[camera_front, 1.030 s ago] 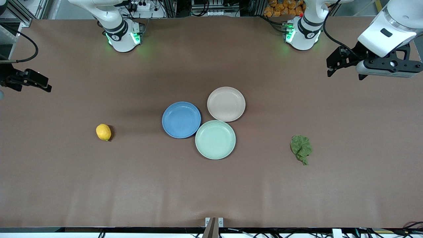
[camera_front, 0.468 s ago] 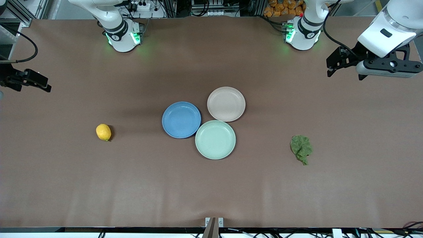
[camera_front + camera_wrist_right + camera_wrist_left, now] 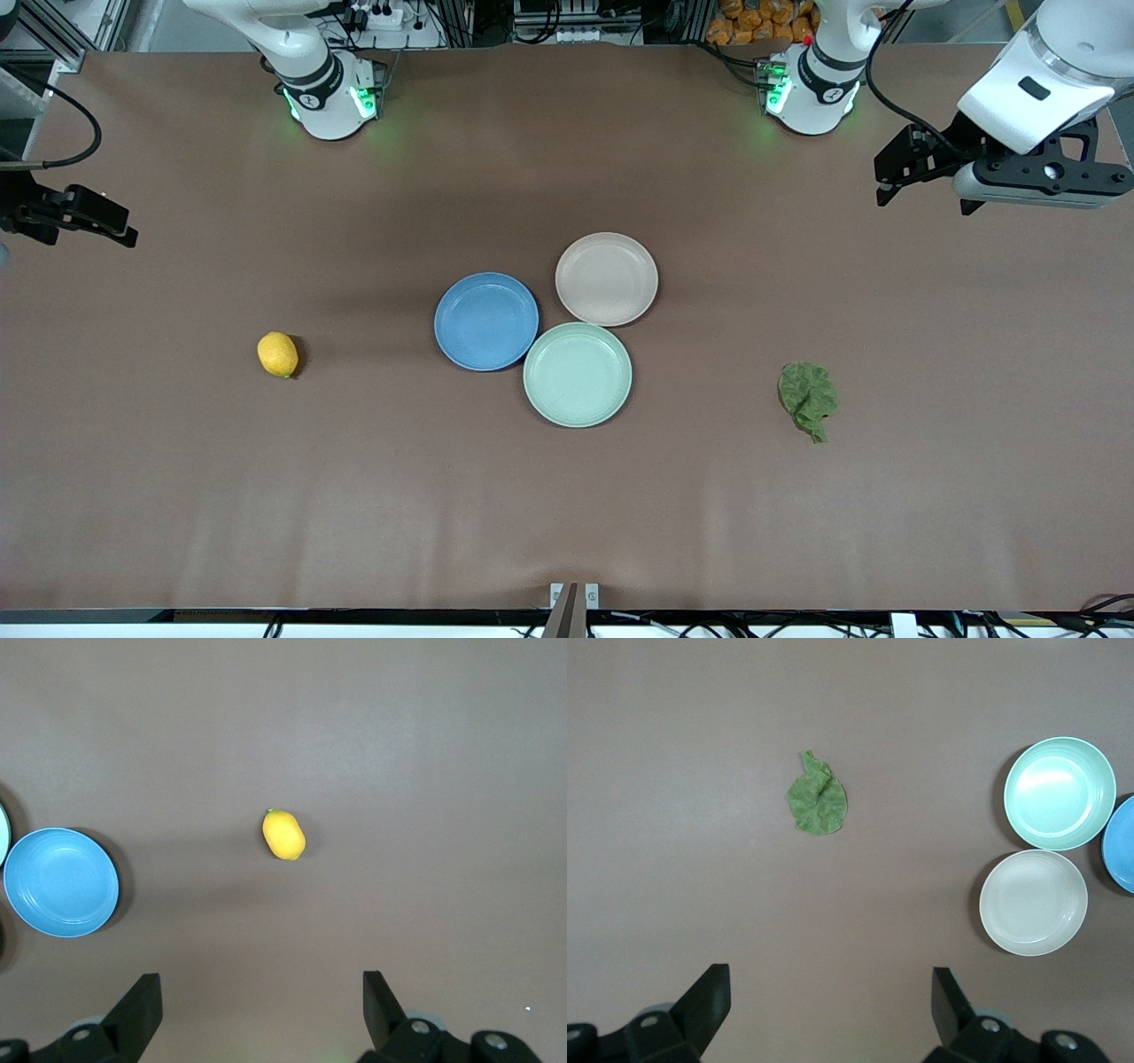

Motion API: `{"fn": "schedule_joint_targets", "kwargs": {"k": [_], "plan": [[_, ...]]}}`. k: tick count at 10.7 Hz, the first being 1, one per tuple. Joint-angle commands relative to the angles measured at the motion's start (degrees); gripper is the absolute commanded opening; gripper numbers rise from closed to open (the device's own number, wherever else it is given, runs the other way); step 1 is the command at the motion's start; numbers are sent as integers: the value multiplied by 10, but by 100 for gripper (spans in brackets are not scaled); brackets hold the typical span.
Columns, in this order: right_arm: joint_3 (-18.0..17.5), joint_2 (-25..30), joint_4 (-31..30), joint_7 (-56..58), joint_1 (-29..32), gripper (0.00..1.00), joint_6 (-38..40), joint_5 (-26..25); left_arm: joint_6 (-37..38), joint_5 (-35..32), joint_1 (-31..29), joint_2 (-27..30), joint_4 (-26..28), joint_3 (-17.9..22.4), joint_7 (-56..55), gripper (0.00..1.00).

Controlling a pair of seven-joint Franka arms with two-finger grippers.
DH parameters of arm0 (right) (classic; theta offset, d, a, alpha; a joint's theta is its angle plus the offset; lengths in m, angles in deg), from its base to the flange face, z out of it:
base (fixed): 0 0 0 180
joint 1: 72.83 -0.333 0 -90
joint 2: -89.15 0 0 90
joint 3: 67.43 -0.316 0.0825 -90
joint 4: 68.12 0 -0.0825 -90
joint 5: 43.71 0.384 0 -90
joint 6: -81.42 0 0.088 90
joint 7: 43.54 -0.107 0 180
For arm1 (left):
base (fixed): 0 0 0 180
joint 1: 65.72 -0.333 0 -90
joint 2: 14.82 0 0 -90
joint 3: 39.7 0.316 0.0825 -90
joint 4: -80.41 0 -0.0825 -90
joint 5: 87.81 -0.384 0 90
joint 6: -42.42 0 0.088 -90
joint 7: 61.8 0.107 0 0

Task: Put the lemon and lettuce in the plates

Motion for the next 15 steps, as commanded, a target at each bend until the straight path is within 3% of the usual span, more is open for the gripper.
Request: {"fn": "schedule_joint_targets", "kwargs": {"k": [1,10,15], "plan": [[-3,-1,4,-4,6,100,2,7,10,8,-2,-2,-9,-2,5,100],[-3,-1,4,-4,6,100,3,7,10,9,0,-7,-9,-2,5,100],[-3,-1,4,-4,6,100,5,7,10,8,5,-62,-38,-2,6,100]]}}
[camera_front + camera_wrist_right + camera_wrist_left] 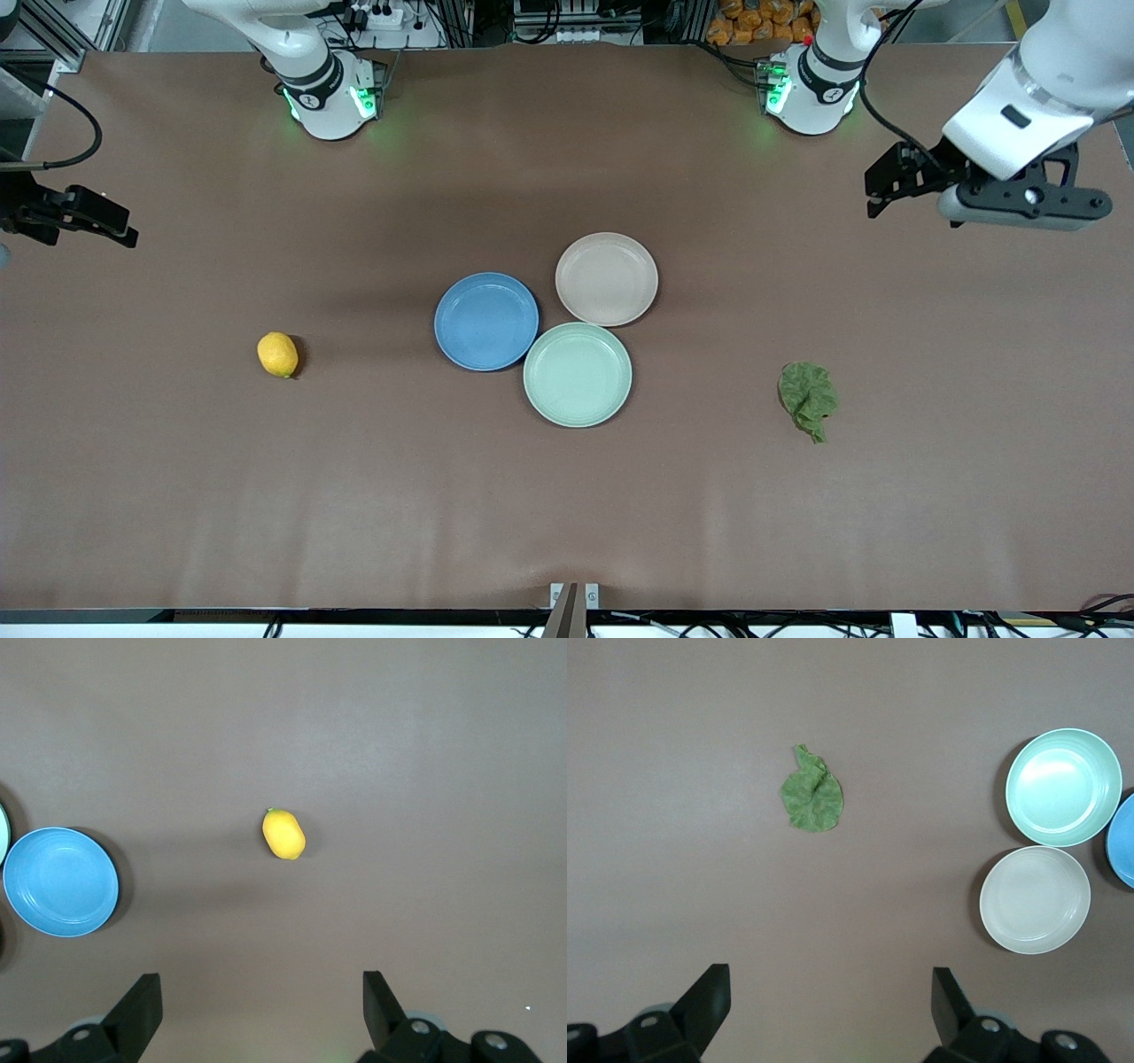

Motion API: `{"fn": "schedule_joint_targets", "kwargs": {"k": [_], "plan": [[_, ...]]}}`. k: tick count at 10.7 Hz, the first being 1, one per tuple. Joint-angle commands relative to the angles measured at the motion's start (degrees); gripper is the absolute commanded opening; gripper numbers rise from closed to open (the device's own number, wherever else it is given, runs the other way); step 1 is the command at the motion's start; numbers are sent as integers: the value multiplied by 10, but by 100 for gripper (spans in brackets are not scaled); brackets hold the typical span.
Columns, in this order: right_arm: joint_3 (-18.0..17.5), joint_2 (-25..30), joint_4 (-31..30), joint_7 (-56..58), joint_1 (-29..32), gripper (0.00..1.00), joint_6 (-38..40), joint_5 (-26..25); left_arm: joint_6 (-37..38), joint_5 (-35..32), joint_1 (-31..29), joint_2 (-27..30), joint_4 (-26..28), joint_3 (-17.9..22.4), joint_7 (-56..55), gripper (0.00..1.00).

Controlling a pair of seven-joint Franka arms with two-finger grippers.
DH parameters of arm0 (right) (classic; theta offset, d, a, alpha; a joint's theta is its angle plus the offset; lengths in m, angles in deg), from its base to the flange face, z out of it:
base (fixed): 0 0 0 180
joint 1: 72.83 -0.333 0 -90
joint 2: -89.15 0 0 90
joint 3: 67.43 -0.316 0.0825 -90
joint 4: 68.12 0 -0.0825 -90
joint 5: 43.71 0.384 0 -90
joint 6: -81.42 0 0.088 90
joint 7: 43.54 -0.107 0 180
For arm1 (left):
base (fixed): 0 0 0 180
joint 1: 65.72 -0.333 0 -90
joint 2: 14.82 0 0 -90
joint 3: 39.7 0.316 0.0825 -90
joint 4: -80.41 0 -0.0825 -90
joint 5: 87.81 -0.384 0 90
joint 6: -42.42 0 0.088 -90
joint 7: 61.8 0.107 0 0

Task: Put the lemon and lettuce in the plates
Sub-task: 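Move the left gripper toward the lettuce while the right gripper reaches the lemon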

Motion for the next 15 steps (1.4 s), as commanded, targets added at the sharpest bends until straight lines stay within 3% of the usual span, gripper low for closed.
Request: {"fn": "schedule_joint_targets", "kwargs": {"k": [1,6,12,15], "plan": [[-3,-1,4,-4,6,100,4,7,5,5,2,-32,-24,-1,4,100],[-3,0,3,-4,6,100,5,7,-12,8,-4,-87,-27,3,6,100],[-3,-2,-7,-3,4,100,6,7,-96,-13,0,-159,-27,4,12,100],[-3,-34,-8,-3,1,100,-2,7,-133,-14,-6,-196,-25,5,13,100]]}}
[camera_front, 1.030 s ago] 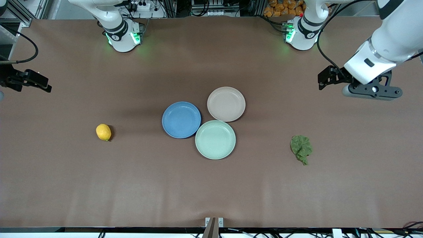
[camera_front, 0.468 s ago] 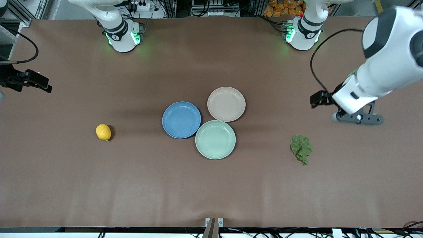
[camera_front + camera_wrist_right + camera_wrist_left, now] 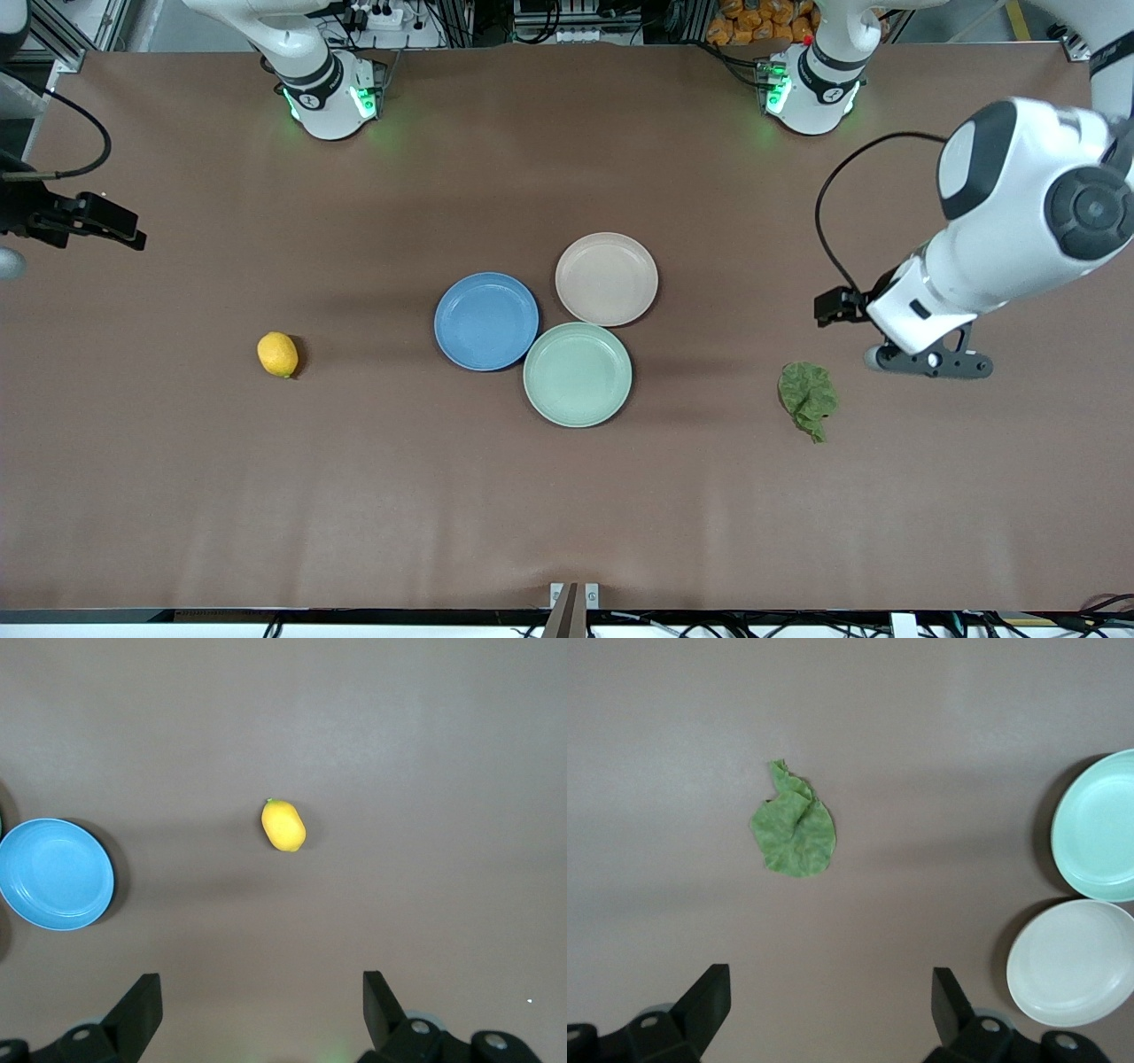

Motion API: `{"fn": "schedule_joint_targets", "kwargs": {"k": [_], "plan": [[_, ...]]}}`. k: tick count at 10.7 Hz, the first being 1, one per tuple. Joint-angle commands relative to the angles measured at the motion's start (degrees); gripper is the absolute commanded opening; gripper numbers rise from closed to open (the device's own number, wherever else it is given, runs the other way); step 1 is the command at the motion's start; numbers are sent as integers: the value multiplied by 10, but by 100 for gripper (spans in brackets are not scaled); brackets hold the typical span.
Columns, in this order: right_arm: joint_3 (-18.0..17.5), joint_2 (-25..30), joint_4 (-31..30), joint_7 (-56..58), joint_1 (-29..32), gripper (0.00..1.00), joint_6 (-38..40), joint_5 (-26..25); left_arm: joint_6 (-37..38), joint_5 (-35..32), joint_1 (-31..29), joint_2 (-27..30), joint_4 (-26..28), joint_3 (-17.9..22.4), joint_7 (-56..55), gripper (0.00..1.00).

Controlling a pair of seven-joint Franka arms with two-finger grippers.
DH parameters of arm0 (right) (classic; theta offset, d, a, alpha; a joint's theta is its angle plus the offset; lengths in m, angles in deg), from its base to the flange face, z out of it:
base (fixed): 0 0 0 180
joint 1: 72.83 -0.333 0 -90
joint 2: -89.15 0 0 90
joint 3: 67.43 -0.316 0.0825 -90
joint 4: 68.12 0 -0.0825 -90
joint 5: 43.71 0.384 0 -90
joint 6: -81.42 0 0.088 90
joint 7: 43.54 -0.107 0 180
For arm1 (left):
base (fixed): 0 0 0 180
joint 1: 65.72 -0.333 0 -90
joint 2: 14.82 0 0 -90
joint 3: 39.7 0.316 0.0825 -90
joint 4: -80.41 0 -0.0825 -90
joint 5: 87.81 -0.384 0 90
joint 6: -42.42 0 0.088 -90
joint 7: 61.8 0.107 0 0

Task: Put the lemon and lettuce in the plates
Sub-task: 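Move the left gripper toward the lettuce while the right gripper reaches the lemon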

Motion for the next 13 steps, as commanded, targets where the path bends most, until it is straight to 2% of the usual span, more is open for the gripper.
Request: {"fn": "schedule_joint_targets", "kwargs": {"k": [1,5,7,10,13], "plan": [[-3,-31,0,-2,-2,100,-13,7,-24,-11,-6,-31,-11,-1,12,100],[-3,-63,-15,74,22,100,-27,7,-76,-16,-6,-85,-3,0,13,100],[-3,-68,-59,125,46,100,-79,8,-115,-17,-5,-119,-3,0,11,100],[-2,-88,-141,129,55,100,-192,8,-122,-41,4,-146,-4,0,8,100],[-2,-146,-147,129,54,100,-247,7,-122,-71,5,-167,-4,-1,14,100]]}}
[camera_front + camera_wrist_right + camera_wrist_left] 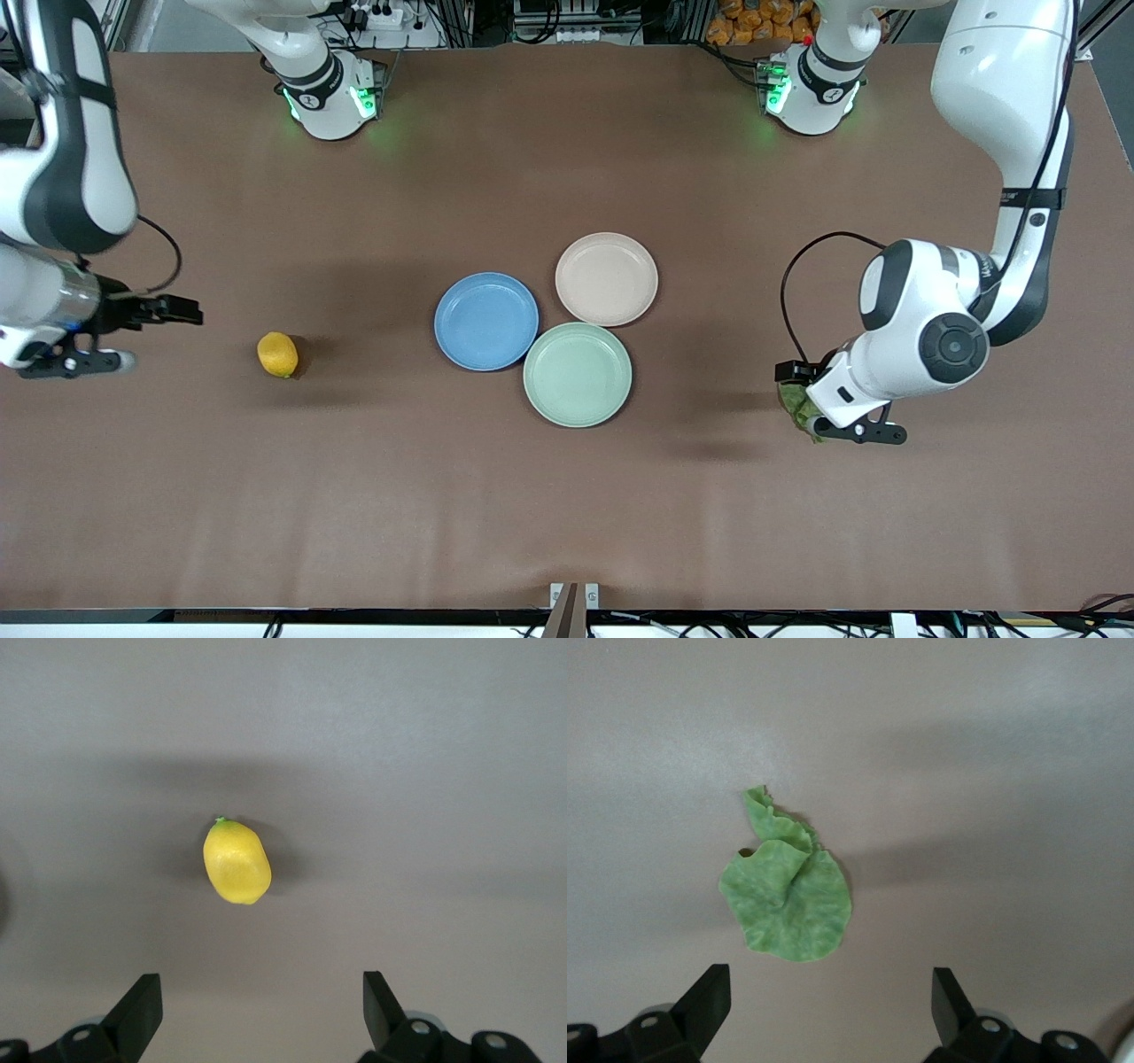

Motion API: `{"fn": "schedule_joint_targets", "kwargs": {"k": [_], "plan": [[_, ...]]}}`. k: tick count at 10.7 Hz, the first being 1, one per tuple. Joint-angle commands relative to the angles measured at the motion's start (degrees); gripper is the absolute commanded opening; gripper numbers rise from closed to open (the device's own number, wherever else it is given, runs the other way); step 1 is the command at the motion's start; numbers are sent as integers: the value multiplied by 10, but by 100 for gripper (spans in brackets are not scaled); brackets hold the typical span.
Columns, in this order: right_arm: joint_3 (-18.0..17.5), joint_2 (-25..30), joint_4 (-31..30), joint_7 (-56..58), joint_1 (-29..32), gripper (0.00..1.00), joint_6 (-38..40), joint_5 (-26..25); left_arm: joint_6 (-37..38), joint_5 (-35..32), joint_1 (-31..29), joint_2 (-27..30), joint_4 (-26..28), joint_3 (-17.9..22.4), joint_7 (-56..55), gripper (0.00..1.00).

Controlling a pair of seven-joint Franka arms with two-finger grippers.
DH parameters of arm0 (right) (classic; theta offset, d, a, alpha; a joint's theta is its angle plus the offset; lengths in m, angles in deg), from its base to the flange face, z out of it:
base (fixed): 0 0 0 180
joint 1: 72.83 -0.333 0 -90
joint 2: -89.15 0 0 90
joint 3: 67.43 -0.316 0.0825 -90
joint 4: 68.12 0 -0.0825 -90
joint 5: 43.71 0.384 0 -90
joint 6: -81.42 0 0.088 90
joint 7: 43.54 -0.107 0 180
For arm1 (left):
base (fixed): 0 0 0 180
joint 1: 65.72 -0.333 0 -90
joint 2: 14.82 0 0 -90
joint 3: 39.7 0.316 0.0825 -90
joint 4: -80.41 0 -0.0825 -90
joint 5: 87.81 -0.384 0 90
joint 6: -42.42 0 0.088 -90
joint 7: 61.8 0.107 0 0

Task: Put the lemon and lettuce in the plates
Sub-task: 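Lower and close the right gripper on the lemon while the left grasps lettuce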

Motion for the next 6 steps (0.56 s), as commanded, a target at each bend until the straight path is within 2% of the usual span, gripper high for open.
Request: {"fn": "schedule_joint_targets", "kwargs": {"k": [1,5,6], "plan": [[-5,-36,3,9,9,100,-29,6,-5,-27,1,-18,-9,0,11,100],[-6,-78,1,7,5,100,-68,7,-46,-29,-14,-48,-11,0,43,100],[-6,-80,-18,5,5,100,-89,7,-69,-30,-15,-59,-11,0,58,100]]}}
